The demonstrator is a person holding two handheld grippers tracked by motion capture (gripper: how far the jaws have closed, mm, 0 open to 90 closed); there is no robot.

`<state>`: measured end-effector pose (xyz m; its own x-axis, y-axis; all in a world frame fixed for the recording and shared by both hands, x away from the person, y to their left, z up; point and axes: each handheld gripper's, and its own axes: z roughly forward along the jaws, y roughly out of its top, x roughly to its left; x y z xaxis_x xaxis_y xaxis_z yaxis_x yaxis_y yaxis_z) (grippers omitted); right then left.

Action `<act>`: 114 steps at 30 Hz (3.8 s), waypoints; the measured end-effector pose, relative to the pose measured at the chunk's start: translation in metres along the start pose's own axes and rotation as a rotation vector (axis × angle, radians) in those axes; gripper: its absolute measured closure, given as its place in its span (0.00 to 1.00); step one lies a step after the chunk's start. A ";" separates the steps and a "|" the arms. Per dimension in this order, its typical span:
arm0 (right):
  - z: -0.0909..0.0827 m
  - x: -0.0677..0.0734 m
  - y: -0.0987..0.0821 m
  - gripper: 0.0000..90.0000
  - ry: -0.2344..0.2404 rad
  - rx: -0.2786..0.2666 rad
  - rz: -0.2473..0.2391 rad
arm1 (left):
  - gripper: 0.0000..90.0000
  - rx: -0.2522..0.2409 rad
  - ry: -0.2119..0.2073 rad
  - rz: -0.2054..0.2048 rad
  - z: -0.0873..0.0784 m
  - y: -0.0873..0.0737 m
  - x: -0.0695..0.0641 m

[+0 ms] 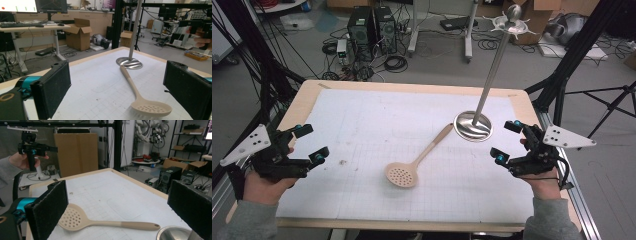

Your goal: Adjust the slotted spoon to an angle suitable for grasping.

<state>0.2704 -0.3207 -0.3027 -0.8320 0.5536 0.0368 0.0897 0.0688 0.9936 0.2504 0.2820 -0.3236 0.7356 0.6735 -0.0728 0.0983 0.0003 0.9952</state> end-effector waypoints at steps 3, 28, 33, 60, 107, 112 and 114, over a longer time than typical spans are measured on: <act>0.002 -0.002 -0.002 0.02 -0.008 0.001 0.004 | 0.09 0.002 0.002 -0.001 0.001 0.000 0.000; 0.035 0.007 -0.017 0.60 0.004 0.115 -0.040 | 0.09 0.025 0.004 -0.017 -0.004 -0.008 -0.001; 0.041 0.008 -0.020 0.76 -0.010 0.116 -0.045 | 0.09 0.033 -0.001 -0.016 -0.002 -0.010 -0.003; 0.087 0.003 -0.040 0.99 -0.005 0.191 -0.028 | 0.09 0.046 0.003 -0.013 -0.008 -0.018 -0.005; 0.190 0.003 -0.085 0.99 0.035 0.379 -0.026 | 0.09 0.067 0.030 -0.022 -0.022 -0.026 -0.007; 0.198 0.003 -0.091 0.99 0.032 0.409 -0.021 | 0.09 0.067 0.032 -0.024 -0.024 -0.026 -0.007; 0.201 0.003 -0.094 0.99 0.035 0.415 -0.023 | 0.09 0.070 0.034 -0.025 -0.025 -0.027 -0.008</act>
<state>0.3700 -0.1587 -0.4172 -0.8537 0.5201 0.0255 0.2780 0.4139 0.8668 0.2253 0.2954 -0.3479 0.7091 0.6988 -0.0943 0.1637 -0.0331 0.9859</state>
